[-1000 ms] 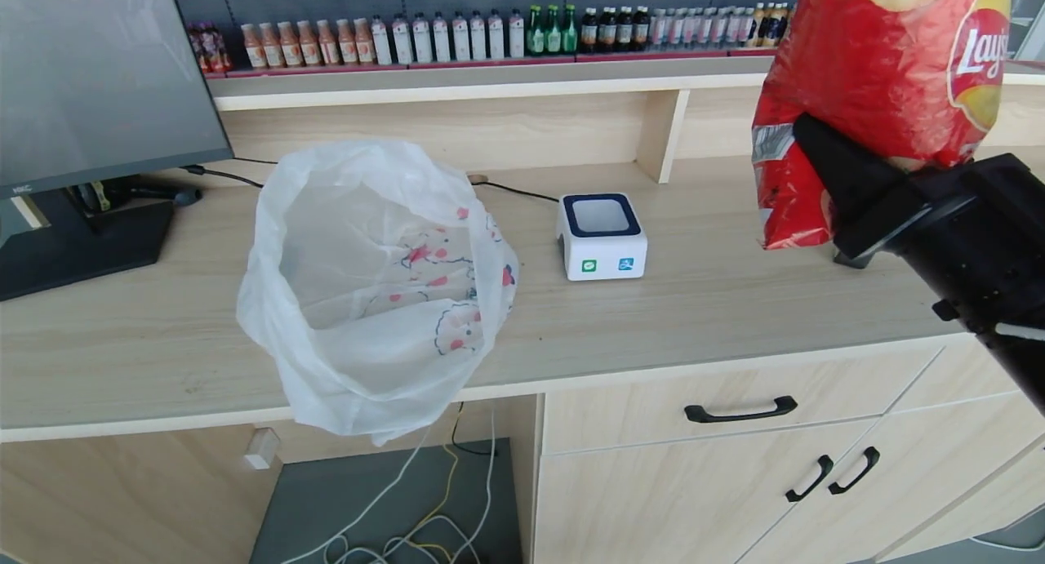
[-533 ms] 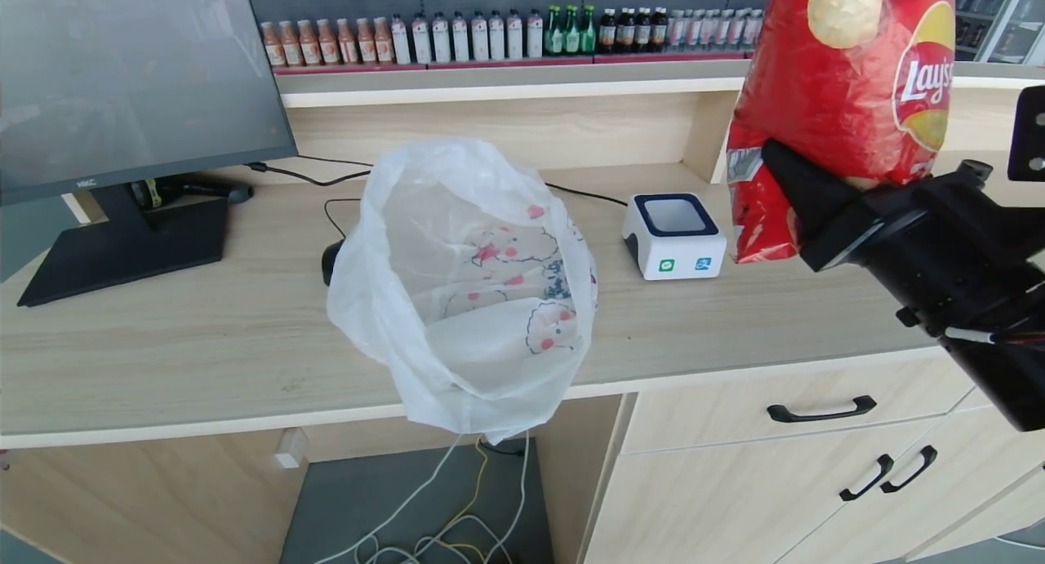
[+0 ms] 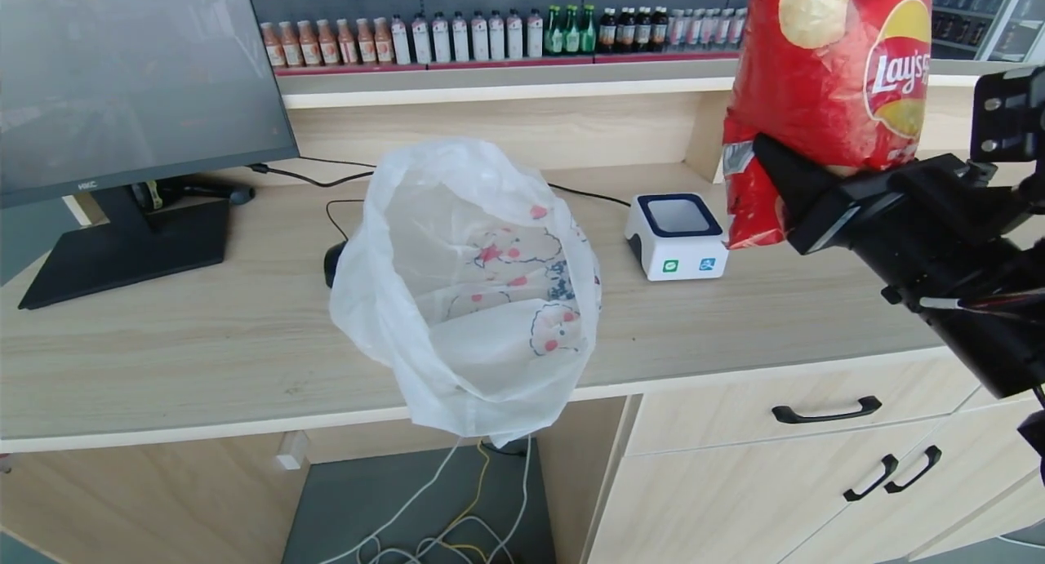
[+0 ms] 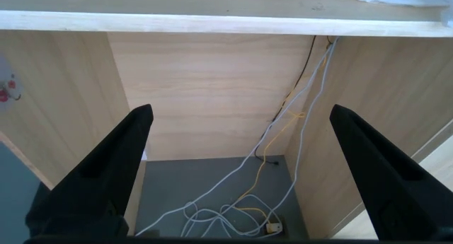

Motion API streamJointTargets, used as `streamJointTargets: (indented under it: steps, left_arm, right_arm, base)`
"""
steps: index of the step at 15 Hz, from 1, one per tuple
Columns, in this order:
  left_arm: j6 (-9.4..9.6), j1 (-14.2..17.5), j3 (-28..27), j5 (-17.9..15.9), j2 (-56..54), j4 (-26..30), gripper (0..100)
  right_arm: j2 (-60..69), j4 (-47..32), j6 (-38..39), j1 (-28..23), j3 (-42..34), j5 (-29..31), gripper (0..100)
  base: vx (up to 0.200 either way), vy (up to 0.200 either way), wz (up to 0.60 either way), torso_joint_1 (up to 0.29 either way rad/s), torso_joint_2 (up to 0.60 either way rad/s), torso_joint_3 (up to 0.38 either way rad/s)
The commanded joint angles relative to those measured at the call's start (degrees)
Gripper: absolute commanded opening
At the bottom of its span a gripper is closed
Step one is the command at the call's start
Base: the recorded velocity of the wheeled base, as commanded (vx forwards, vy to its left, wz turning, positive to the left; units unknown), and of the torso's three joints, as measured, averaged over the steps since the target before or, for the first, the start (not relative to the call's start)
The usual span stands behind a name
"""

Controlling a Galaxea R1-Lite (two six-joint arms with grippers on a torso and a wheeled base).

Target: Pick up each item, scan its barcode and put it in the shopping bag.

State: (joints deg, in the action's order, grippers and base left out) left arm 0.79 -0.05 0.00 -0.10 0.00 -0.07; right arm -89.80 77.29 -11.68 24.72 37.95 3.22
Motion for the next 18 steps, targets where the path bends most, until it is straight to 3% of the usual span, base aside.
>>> streamJointTargets:
  steps: [1, 5, 9, 18]
  left_arm:
    - [0.0, 0.0, 0.0, 0.0, 0.0, 0.0, 100]
    - [0.0, 0.0, 0.0, 0.0, 0.0, 0.0, 100]
    - [0.0, 0.0, 0.0, 0.0, 0.0, 0.0, 100]
    - [0.0, 0.0, 0.0, 0.0, 0.0, 0.0, 100]
  right_arm:
    - [-2.5, -0.1, -2.6, -2.3, 2.8, -0.9, 0]
    - [-6.1, 0.2, -14.4, -2.8, 5.9, -1.7, 0]
    - [-10.1, 0.1, -19.1, -5.3, 11.9, -2.8, 0]
    - [-16.1, -0.8, -31.1, -9.6, 15.4, -22.6, 0]
  base:
    - [0.0, 0.0, 0.0, 0.0, 0.0, 0.0]
    - [0.0, 0.0, 0.0, 0.0, 0.0, 0.0]
    - [0.0, 0.0, 0.0, 0.0, 0.0, 0.0]
    - [0.0, 0.0, 0.0, 0.0, 0.0, 0.0]
